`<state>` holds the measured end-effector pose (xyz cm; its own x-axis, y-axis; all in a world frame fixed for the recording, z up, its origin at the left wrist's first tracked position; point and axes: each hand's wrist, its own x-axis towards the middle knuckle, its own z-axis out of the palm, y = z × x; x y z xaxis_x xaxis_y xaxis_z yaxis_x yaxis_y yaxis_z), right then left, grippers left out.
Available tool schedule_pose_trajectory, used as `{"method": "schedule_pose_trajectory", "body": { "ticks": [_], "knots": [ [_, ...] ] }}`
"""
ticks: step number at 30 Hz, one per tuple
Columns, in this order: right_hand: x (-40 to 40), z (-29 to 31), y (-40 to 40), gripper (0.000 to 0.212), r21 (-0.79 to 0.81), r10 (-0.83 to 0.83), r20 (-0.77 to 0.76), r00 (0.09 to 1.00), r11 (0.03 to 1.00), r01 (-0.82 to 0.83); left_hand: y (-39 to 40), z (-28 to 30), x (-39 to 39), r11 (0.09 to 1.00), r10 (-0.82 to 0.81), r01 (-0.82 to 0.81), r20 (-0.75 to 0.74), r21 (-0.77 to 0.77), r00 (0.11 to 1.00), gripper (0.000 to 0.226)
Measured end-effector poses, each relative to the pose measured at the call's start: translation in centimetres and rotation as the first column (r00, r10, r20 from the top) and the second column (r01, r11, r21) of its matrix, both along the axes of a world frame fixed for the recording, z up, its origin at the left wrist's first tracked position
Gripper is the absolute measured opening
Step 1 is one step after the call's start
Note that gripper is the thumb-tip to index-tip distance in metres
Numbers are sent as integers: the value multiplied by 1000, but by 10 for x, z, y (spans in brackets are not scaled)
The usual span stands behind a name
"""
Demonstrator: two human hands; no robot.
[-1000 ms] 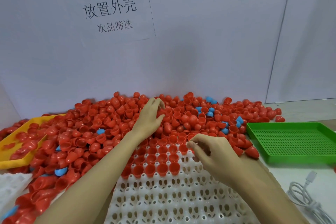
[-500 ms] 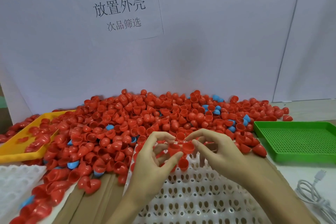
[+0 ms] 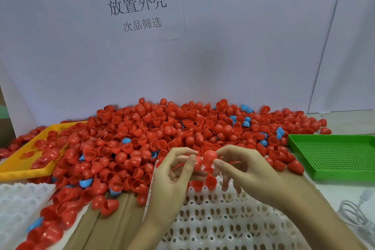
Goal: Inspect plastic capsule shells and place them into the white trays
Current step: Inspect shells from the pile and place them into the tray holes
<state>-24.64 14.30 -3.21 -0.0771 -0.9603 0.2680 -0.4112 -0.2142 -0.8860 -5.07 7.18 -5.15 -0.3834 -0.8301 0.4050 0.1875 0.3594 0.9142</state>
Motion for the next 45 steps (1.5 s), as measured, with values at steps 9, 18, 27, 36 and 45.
{"method": "schedule_pose_trajectory", "body": {
  "ticks": [9, 18, 27, 36, 45],
  "knots": [
    [-4, 2, 0, 36, 30, -23, 54, 998, 999, 22, 2, -1, 0, 989, -96, 88, 58, 122, 994, 11],
    [-2, 3, 1, 21, -31, -42, 74, 996, 999, 44, -1, 0, 3, 980, -88, 70, 88, 189, 992, 51],
    [2, 4, 3, 11, -44, 18, 66, 998, 999, -15, 3, -1, 2, 965, -151, 119, 125, 236, 981, 66],
    [10, 9, 7, 34, 15, 130, 192, 973, 991, -136, 6, -3, 1, 974, -132, 104, 131, 202, 983, 61],
    [7, 9, 6, 21, 27, 78, 186, 979, 996, -85, 9, 1, -1, 969, -188, 181, 27, 165, 982, 30]
  ]
}}
